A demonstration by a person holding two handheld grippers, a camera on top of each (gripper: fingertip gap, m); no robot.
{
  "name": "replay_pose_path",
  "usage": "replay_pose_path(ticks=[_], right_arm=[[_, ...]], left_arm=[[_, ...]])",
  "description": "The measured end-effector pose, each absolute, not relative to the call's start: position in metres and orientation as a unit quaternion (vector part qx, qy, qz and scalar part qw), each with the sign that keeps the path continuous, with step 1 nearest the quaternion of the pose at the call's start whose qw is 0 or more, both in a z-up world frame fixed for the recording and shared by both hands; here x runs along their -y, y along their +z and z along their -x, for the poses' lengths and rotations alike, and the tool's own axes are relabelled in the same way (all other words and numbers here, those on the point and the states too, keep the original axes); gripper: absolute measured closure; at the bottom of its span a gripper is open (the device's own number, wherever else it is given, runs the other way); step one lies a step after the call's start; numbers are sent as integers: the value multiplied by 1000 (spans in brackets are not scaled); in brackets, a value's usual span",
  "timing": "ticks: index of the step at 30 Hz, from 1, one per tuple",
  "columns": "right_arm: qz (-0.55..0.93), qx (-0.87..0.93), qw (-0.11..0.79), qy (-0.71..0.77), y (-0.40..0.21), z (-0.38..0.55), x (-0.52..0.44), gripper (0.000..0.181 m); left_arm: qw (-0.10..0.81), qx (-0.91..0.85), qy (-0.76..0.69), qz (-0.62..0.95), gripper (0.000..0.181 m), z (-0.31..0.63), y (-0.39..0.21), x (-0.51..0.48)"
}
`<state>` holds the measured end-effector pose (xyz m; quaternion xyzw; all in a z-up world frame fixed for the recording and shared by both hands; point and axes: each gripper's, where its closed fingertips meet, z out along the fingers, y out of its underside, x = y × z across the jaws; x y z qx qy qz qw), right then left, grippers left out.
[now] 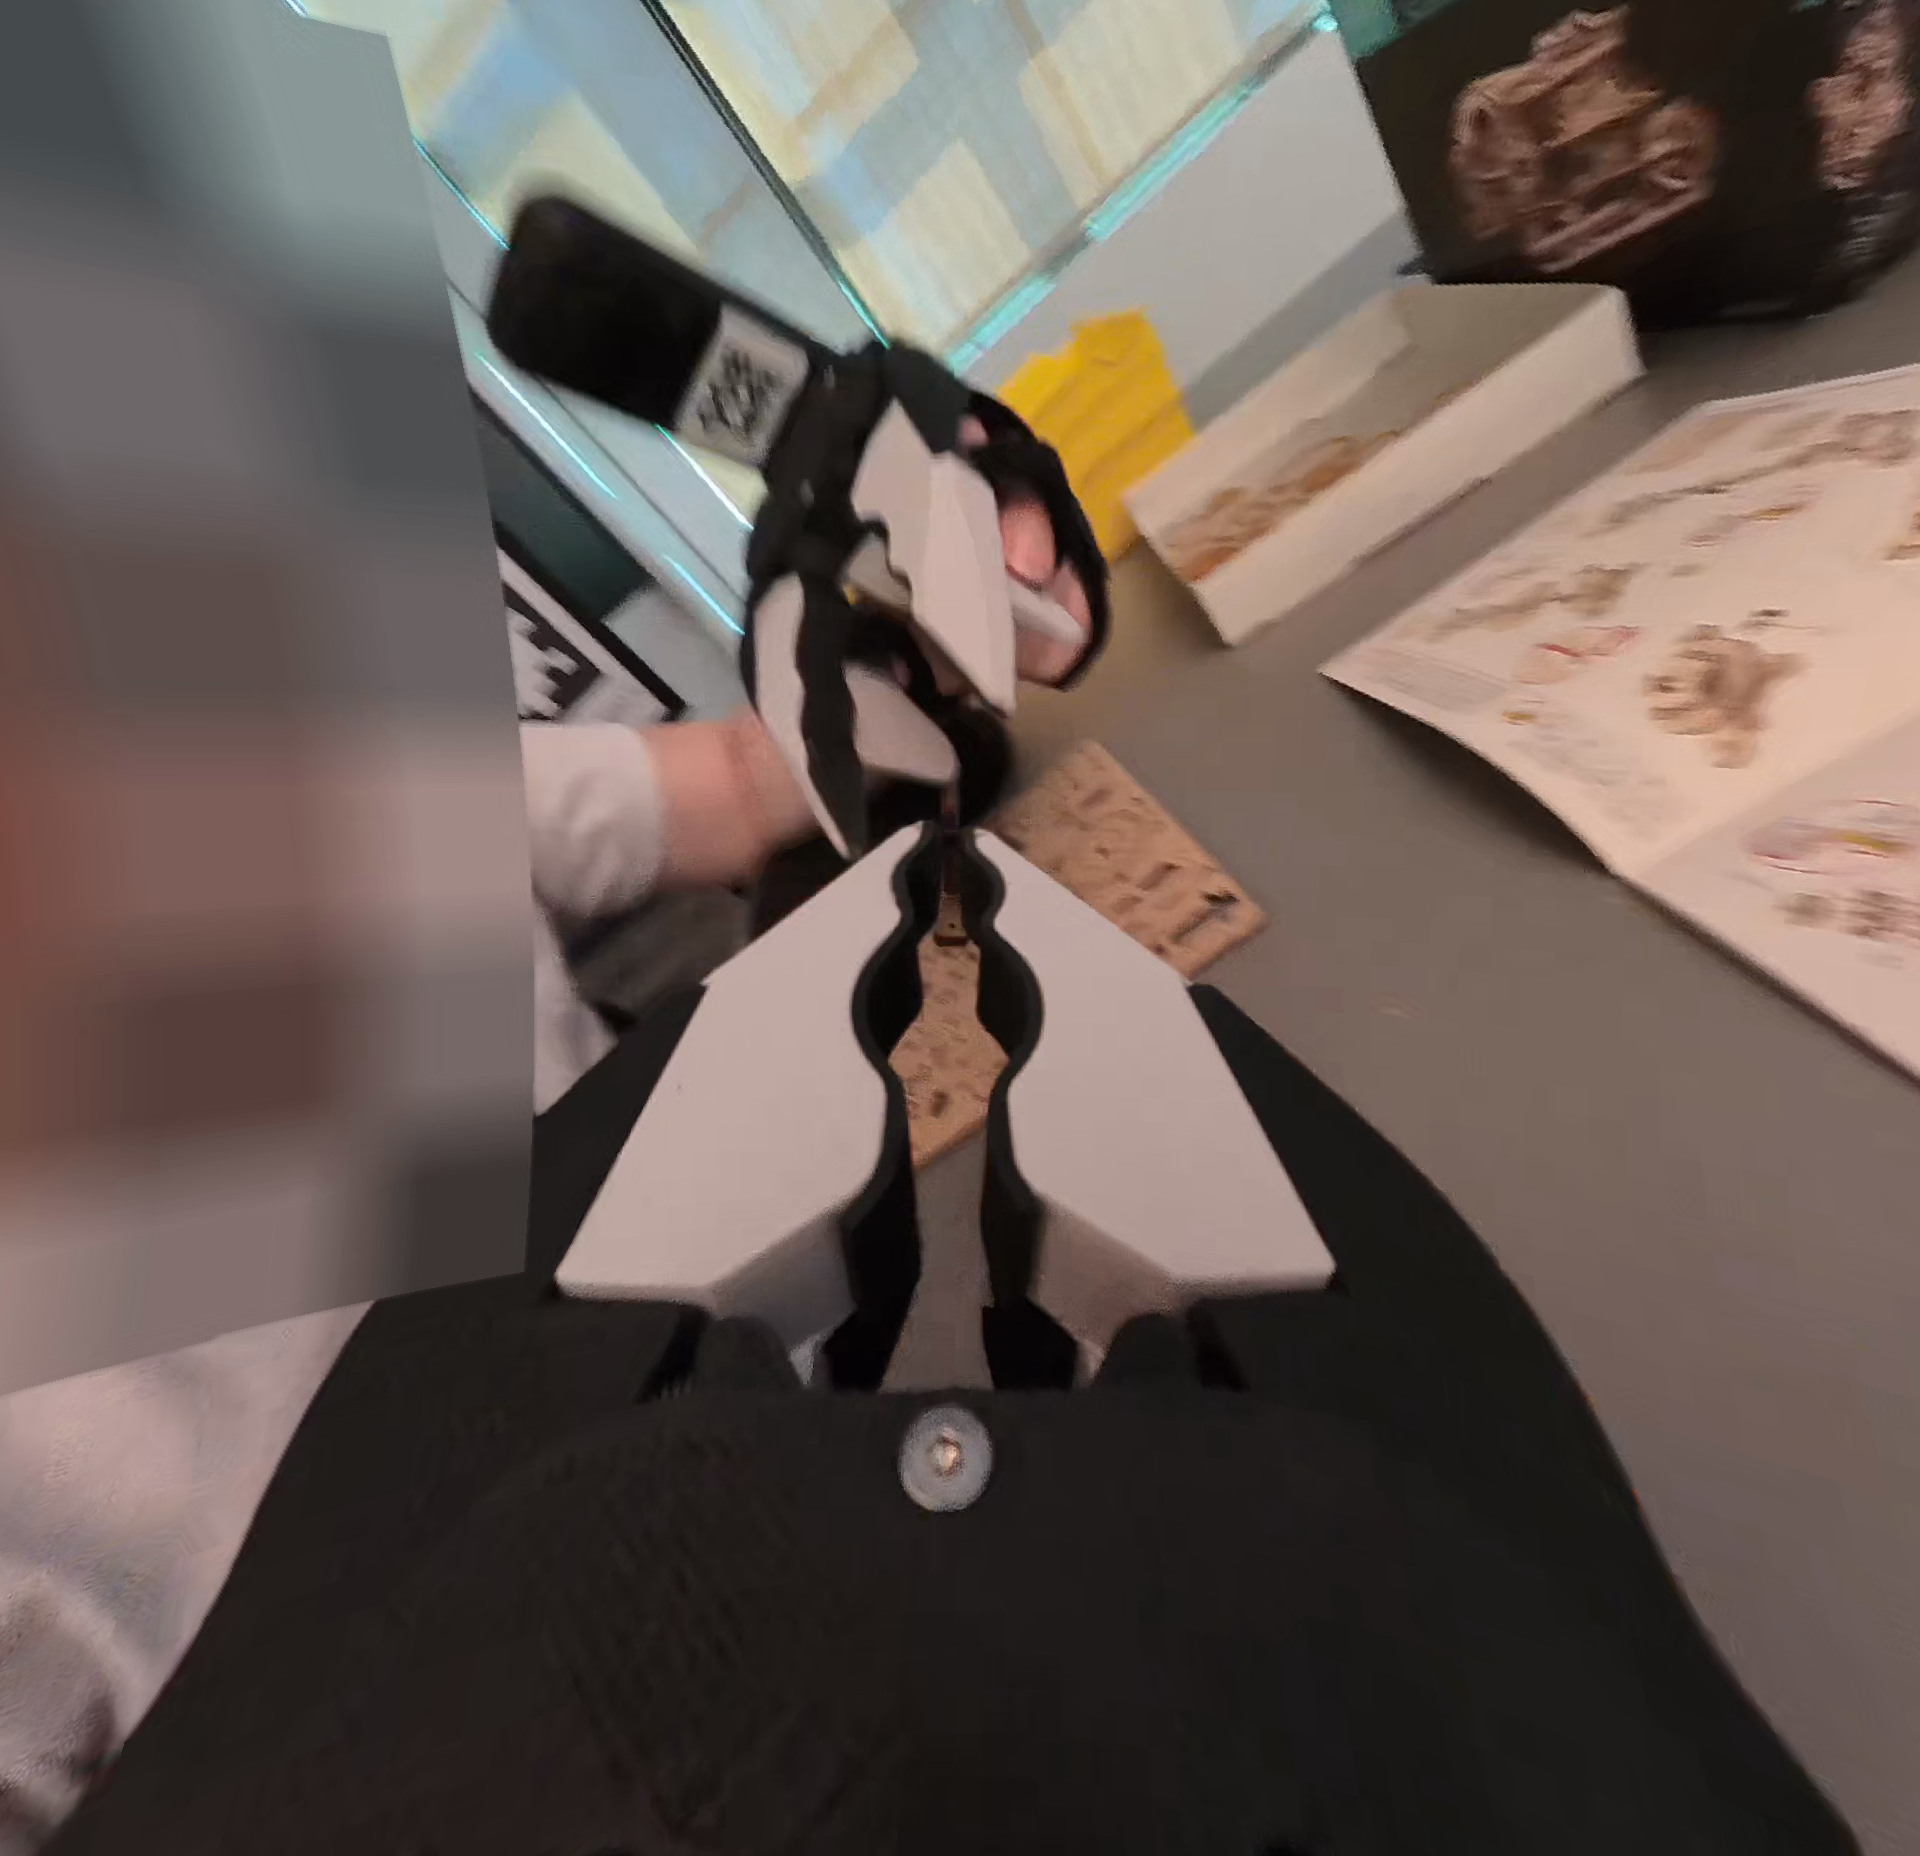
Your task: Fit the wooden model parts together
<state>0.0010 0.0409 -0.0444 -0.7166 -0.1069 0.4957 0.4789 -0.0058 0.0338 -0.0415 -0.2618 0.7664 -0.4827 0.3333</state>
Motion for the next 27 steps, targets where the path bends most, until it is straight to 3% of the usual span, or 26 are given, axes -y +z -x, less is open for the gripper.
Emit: replay_pose_path(ticks=[3,11,15,27], right_arm=[[762,140,467,426,-75,-1,-48,181],[827,234,427,282,-126,4,-53,180],[837,252,414,255,-134,2,-51,180],[848,299,389,202,-141,-3,-42,177]], left_arm=[[272,-752,-506,324,152,3,-54,-57],[212,-805,-417,366,172,2,-113,-64],[175,-819,-397,375,169,4,-131,-56],[190,-824,-375,380,170,-4,-144,-48]])
